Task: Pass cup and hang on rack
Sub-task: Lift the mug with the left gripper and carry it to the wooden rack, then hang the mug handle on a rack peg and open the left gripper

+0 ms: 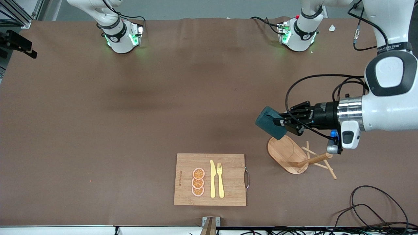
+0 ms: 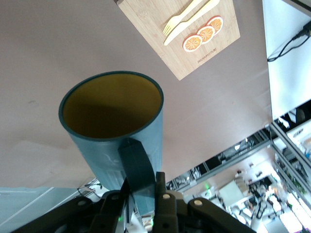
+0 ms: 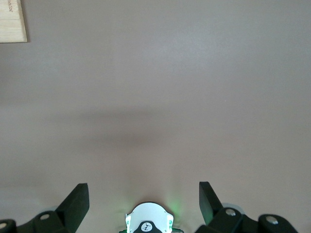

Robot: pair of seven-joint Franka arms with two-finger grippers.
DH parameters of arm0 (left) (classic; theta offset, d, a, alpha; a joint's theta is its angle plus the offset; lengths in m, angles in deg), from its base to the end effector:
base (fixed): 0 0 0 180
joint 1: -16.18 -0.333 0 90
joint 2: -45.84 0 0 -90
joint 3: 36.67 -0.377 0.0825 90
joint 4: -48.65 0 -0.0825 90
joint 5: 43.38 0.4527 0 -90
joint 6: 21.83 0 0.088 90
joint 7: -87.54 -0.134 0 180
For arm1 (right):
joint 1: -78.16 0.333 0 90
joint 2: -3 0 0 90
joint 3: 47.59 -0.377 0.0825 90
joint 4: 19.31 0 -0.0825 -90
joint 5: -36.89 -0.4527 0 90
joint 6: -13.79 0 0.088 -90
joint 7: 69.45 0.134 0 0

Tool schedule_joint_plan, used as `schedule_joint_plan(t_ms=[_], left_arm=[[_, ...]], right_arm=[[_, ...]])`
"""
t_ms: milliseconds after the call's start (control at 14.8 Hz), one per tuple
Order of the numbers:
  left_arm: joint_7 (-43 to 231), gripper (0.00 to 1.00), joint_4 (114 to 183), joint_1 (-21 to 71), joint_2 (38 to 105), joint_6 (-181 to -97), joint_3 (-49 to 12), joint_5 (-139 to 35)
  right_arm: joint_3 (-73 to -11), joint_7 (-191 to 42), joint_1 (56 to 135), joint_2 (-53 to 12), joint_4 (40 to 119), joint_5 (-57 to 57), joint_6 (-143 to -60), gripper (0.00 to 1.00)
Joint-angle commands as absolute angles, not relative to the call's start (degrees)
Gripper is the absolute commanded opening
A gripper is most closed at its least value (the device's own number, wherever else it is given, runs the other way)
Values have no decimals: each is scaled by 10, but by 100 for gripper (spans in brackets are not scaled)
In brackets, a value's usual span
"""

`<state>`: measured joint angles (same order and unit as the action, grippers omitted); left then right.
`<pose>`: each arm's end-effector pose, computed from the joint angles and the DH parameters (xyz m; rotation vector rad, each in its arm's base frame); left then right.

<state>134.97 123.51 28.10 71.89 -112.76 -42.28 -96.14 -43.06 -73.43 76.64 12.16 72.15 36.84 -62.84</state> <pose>0.7536 -0.2059 0.5317 2.1579 0.9277 -0.6779 0.5301 -0.0604 0.7184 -3.1154 0.0535 0.1527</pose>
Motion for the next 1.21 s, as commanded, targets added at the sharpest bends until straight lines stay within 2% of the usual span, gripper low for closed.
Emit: schedule_joint_plan(t_ms=[0, 337, 1145], left_arm=[[1277, 1, 1288, 249, 708, -1123, -419, -1001], [1184, 1, 1290, 192, 748, -1083, -419, -1026], [1081, 2, 1284, 125, 800, -1082, -419, -1089]], right_arm=[[-435, -735, 752, 130, 724, 357, -620, 100], [-431, -748, 753, 130, 729, 364, -626, 100], [-437, -748, 759, 128, 726, 362, -635, 100]])
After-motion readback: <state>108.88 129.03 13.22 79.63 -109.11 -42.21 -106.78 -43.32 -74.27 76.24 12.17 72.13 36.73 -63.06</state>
